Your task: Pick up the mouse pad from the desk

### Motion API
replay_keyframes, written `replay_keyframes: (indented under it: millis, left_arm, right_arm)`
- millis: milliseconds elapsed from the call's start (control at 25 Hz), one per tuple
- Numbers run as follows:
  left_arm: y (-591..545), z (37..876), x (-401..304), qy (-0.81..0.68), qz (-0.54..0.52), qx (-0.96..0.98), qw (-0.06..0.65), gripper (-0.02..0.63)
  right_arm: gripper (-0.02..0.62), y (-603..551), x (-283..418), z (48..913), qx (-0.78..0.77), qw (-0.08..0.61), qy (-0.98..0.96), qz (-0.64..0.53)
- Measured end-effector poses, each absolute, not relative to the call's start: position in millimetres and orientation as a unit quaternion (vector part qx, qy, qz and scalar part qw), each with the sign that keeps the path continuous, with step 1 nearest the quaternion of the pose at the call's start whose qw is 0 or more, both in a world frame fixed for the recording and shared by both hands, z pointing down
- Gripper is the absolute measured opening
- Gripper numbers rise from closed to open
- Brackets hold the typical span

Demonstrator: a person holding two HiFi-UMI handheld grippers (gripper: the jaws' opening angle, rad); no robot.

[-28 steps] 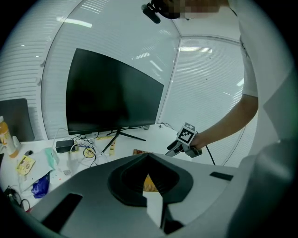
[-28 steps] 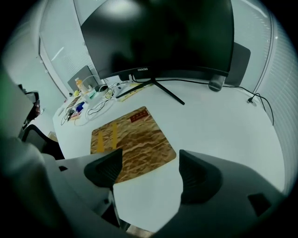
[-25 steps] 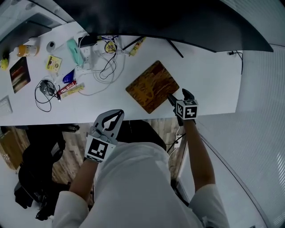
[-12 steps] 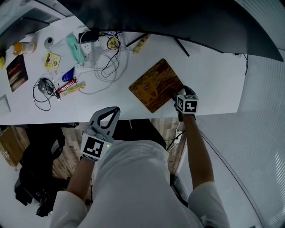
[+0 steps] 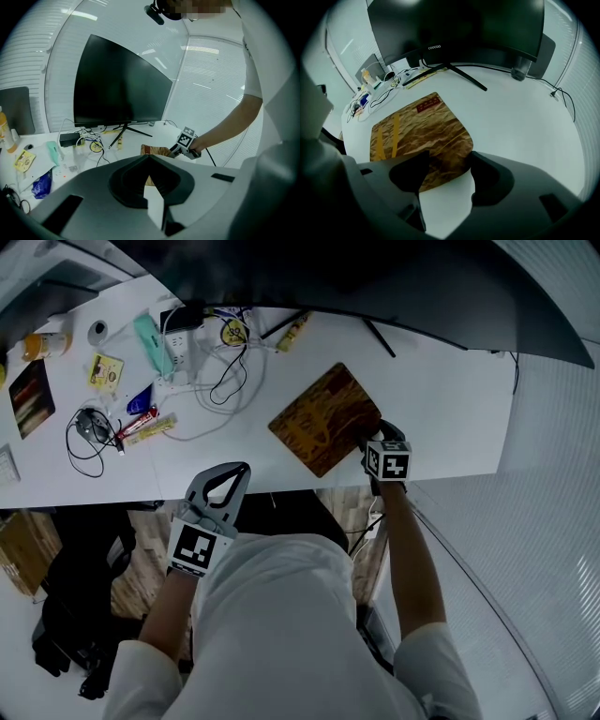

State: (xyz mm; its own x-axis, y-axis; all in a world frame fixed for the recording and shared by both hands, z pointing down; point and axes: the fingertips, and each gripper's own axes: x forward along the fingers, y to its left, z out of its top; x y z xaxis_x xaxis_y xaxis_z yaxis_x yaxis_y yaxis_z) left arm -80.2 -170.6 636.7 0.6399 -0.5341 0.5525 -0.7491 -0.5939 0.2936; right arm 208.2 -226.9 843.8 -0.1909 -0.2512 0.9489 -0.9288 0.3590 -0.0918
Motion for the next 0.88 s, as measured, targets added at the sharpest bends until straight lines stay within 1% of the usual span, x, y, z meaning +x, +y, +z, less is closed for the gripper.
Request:
replay_keyframes:
  millis: [40,120,240,360,480,560,880]
  left_arm:
    - [-171,637,-80,-0.370,0.208,0.868,0.258,0.017]
    - [-171,637,-80,-0.369,0.208,0.868,0.259,0.017]
    - [-171,637,-82,-0.366,0.209,0.870,0.257,0.017]
    - [-172,636,-86,-0.367,0.208,0.870,0.254,0.017]
    - [-174,633,-90,-0.366,0.207,0.873,0.248,0.017]
    - [-175,630,-92,-0.366,0.205,0.875,0.242,0.017]
    - [-174,613,-90,-0.356,0.196,0.888,0.215,0.017]
  right_arm:
    - [0.292,-227,207,844,0.434,0.465,-0.681,0.363]
    - [0.262,-225,204,842,0.433,0.464,-0.682,0.362]
    - [0.182,-221,195,840,0.431,0.467,-0.685,0.356]
    - [0.122,-219,188,839,0.434,0.468,-0.686,0.349]
    - [0.070,-217,183,836,0.437,0.455,-0.685,0.364]
    - [0.057,-216,180,830,0.439,0.444,-0.685,0.375]
    - [0.051,-210,159,776,0.422,0.376,-0.726,0.392]
